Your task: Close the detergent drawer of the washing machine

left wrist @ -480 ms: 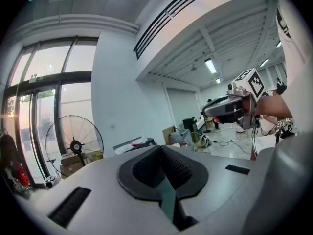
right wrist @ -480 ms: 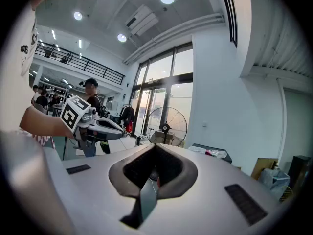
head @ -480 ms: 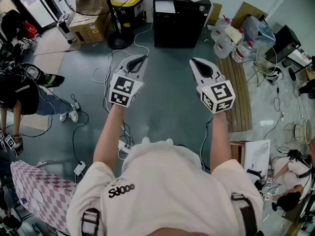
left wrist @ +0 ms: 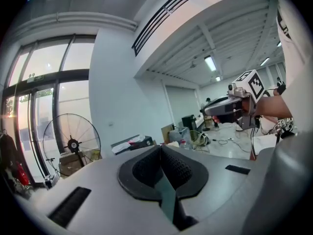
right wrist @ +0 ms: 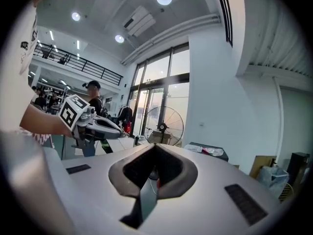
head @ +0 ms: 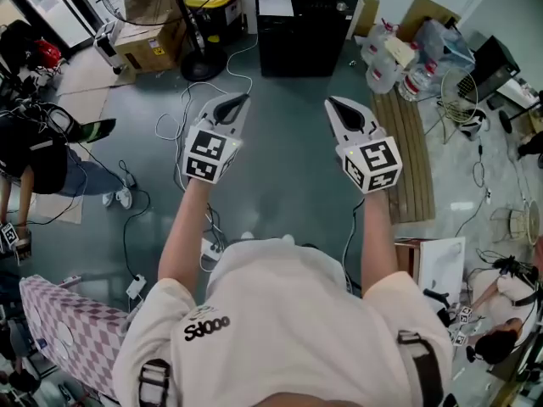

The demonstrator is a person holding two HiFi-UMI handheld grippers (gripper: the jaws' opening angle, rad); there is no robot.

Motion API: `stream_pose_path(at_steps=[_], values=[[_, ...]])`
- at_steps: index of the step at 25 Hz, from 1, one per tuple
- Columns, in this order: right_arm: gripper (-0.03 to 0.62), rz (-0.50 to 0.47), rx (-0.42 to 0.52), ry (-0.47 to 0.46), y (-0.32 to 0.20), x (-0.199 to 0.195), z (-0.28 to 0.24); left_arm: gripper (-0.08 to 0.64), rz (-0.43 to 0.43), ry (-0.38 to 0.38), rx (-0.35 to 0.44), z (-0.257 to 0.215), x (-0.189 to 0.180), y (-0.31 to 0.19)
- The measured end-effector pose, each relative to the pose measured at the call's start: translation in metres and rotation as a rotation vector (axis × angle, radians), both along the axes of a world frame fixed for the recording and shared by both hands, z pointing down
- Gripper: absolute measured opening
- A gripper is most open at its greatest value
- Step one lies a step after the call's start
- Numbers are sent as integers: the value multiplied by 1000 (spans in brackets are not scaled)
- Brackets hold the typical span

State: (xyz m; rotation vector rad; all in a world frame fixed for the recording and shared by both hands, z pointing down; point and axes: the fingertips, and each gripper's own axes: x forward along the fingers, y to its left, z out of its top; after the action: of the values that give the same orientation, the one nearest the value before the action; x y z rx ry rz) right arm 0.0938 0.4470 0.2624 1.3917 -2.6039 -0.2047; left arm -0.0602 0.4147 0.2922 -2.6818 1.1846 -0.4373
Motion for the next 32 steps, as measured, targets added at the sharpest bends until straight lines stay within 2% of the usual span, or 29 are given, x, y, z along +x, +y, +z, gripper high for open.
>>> stream_pose_path(at_steps=[9,16,23,32], values=[[-3,-83,-27,-43,-9,44,21,18,-29,-22,-28,23,39,-2],[-3,-91,-50,-58,-59,55,28,18,-36,-6,-47,31,53,-46],[-3,-43,-60,-34,-143,47,42,18,-19,-1,-65,52,39,-138],[-3,-1,-54,-7,-277,23,32,18,25,17,-86,49,16,-291]])
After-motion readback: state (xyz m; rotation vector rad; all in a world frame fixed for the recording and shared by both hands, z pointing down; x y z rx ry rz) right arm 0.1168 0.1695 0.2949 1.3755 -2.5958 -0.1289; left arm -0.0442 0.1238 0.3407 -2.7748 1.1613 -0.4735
